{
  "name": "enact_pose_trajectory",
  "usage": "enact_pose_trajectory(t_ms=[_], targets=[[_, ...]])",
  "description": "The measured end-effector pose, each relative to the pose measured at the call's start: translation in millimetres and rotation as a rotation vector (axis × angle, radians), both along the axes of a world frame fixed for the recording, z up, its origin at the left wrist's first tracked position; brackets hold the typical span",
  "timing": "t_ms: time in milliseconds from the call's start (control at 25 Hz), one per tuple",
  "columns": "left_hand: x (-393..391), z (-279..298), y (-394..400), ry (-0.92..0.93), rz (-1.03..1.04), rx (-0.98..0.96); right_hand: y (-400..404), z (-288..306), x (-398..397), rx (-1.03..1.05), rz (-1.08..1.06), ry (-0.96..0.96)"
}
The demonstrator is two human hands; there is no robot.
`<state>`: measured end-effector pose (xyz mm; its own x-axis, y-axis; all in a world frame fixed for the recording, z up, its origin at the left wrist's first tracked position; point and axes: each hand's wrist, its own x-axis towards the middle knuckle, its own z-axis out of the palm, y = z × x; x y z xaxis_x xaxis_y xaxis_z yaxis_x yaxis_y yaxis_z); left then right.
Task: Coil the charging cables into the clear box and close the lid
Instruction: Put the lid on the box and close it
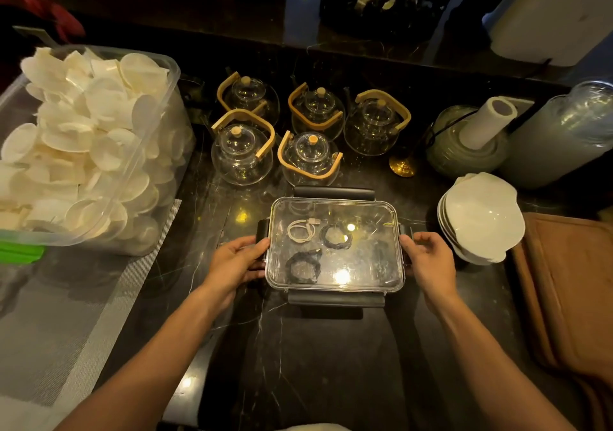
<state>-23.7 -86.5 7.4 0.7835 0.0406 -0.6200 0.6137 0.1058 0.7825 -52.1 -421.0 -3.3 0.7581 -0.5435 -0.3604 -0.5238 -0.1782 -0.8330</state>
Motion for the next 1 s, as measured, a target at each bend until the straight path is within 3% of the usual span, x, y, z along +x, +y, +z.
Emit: enact_pose_trajectory(t_ms=[80,200,520,600,680,800,880,1000], targets=[[1.5,-1.5,-2.2,-0.063,0.047,0.124,1.2,-1.0,-2.1,-0.049,-0.016,-0.018],[1.6,-2.9,-2.3,-0.216,-0.060,0.357,5.4,2.8,-6.0,-0.248,0.109,-0.006],[1.4,6.5,-3.2,-0.276,-0.202,0.471,6.6,8.0,-5.7,-0.191,0.238,0.047],[-1.3,12.5,-8.3,-0.296,-0.245,0.520,6.7,11.2,2.5,-0.342,0.279,0.079],[-8.8,14.4,-17.6,-0.344,-0.343,0.612,13.4,17.9,21.6,-0.553,0.390,0.015],[-24.3,17.1,-37.9,-0.363,-0.617,0.706,31.3,25.1,65.3,-0.724,0.738,-0.112],[-31.5,10.2,-43.0,-0.389,-0.764,0.835,40.0,22.2,88.6,-0.790,0.917,-0.042],[-34.1,-1.0,-39.5,-0.428,-0.802,0.880,41.9,15.1,103.3,-0.764,0.998,0.056]])
